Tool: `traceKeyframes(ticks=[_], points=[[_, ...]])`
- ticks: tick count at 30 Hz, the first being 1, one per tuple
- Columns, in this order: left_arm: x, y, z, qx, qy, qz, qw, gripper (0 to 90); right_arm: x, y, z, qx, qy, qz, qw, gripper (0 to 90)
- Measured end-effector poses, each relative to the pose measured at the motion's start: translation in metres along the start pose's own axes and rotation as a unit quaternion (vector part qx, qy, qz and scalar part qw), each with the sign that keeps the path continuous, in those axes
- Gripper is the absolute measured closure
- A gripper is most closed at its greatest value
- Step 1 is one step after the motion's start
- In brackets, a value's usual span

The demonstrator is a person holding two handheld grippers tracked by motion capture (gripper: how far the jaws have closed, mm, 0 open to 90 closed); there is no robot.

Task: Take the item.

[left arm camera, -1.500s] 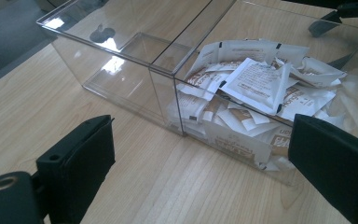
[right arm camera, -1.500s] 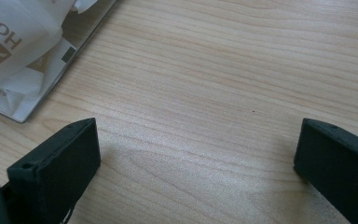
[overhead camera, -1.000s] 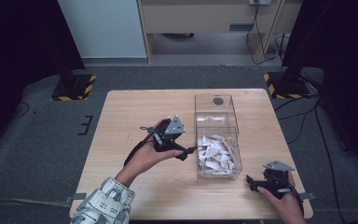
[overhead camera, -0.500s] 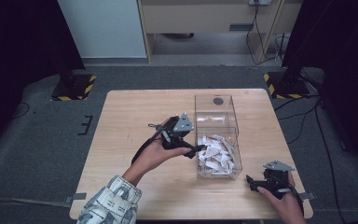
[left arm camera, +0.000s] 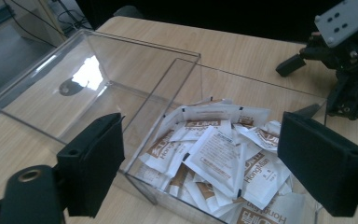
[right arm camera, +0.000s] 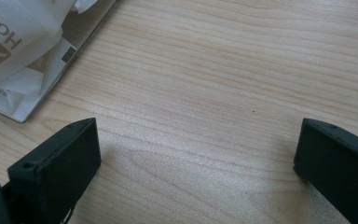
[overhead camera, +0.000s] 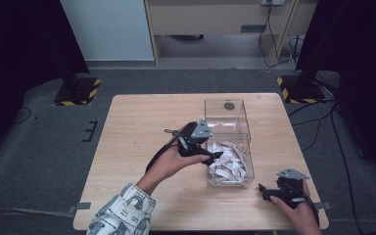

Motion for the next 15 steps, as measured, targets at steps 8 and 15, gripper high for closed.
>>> traceKeyframes(ticks=[8, 15], points=[[-0.008, 0.019, -0.016, -0.029, -0.002, 0.026, 0.9992, 21.7, 0.0, 0.0, 0.0, 0.0, 0.0, 0.0, 1.0, 0.7], [-0.023, 0.031, -0.028, -0.043, 0.008, 0.061, 0.9972, 31.5, 0.0, 0.0, 0.0, 0.0, 0.0, 0.0, 1.0, 0.7]])
Point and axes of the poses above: each handheld gripper's, and its own axes: y roughly forward along the jaws, x roughly out of its top, z roughly to its left, the point moved 9 cm from there along y, roughly forward along the jaws, and after that the axes turned 10 degrees about -z, right-handed, at the moved point
